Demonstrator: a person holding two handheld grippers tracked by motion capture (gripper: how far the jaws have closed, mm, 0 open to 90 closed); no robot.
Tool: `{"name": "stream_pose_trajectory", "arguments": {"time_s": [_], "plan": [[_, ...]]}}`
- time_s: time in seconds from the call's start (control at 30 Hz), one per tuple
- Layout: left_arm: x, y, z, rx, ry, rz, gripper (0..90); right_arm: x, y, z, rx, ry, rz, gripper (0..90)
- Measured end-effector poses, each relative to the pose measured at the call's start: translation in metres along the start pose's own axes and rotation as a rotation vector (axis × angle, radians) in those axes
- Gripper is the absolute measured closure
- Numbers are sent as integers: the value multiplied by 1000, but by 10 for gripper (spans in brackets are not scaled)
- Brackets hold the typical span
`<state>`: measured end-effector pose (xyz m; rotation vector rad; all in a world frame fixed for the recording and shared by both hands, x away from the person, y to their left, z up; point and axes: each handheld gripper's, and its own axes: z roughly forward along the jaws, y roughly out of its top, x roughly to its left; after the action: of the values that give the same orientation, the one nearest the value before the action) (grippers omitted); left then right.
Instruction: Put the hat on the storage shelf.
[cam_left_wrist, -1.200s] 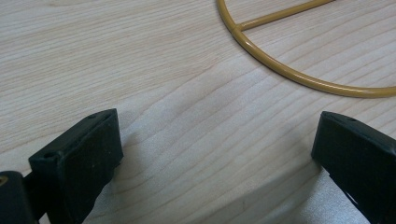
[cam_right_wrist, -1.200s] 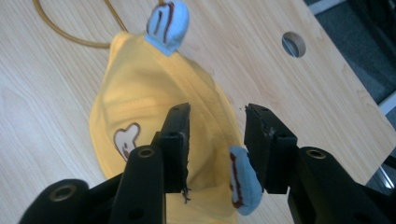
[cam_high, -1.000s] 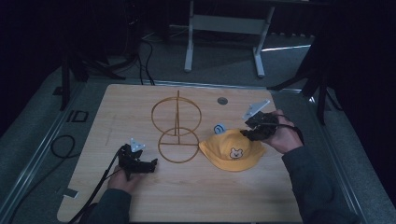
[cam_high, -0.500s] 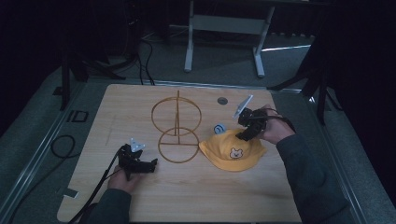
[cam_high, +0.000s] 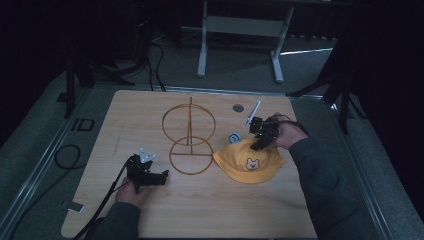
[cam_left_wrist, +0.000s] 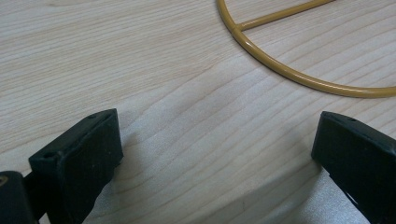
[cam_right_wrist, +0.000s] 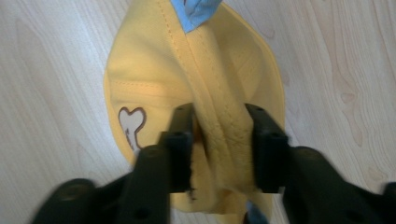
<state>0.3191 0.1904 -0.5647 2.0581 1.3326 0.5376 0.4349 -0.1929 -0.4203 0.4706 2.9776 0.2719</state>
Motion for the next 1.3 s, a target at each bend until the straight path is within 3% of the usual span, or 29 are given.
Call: {"name": "stream_pose_trajectory", "arguments": {"time_s": [0.2, 0.67, 1.0, 1.3], "plan": [[0, 0, 0, -1, 0, -1, 19, 4, -3, -7, -16, 0, -18, 768], [0, 0, 0, -3, 0, -3, 19, 5, -12, -30, -114, -5, 4, 784], [0, 0, 0, -2, 0, -2, 19, 2, -15, -43, -198, -25, 45, 786], [0, 0, 0, -4, 0, -4, 19, -3, -21, -54, -271, -62, 115, 789]]}}
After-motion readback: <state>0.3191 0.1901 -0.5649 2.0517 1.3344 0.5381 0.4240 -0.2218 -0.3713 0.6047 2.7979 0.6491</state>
